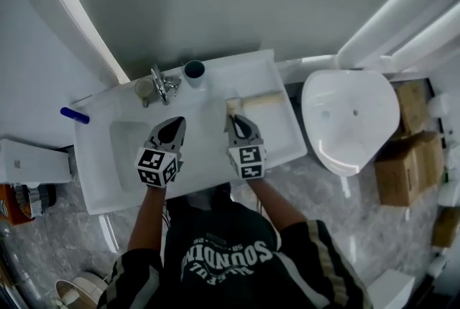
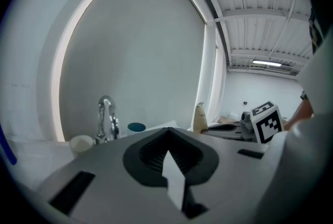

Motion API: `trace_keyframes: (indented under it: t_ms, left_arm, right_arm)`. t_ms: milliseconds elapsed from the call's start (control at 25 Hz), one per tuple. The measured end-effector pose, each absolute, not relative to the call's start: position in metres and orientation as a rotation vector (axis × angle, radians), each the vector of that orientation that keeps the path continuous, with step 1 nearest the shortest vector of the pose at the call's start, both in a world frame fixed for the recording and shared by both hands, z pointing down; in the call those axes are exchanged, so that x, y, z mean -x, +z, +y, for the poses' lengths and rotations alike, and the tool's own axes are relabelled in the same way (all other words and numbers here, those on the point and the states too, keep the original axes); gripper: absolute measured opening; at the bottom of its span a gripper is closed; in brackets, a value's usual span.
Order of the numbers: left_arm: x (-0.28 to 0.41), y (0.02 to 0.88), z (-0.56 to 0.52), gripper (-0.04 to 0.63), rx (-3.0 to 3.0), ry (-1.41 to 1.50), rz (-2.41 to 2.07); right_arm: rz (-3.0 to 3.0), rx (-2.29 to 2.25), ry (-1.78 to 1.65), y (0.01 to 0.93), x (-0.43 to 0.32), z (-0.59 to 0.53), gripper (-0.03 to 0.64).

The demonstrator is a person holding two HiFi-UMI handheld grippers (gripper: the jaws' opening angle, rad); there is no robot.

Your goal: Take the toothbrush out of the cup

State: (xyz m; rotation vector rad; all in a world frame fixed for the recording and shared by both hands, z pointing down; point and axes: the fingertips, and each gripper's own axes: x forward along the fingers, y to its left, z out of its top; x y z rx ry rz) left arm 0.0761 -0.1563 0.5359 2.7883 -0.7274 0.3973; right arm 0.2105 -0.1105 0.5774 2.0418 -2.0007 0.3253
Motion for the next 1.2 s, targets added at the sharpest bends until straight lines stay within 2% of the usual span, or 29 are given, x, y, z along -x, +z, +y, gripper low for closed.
trace_keyframes:
  t_ms: [240,480,1200]
  left_arm:
    - [-0.135,0.542,-0.145,-0.002,-2.808,0.397,-0.625]
    - [-0.163,0.551,-0.143,-0.002,-2.803,0.415,-0.586]
    - [-0.152,0.562,-0.160,-0.002,-2.740,0.452,-0.704]
  right_arm:
    - [-1.846,-2.126,0.343,0.588,-0.299,-0.078,0.011]
    - [-1.724,-2.117,0.433,0.617,-0.359,-0.048,0.011]
    - [-1.581,-1.798,0.761,0.716,-0.392,-0.067,0.011]
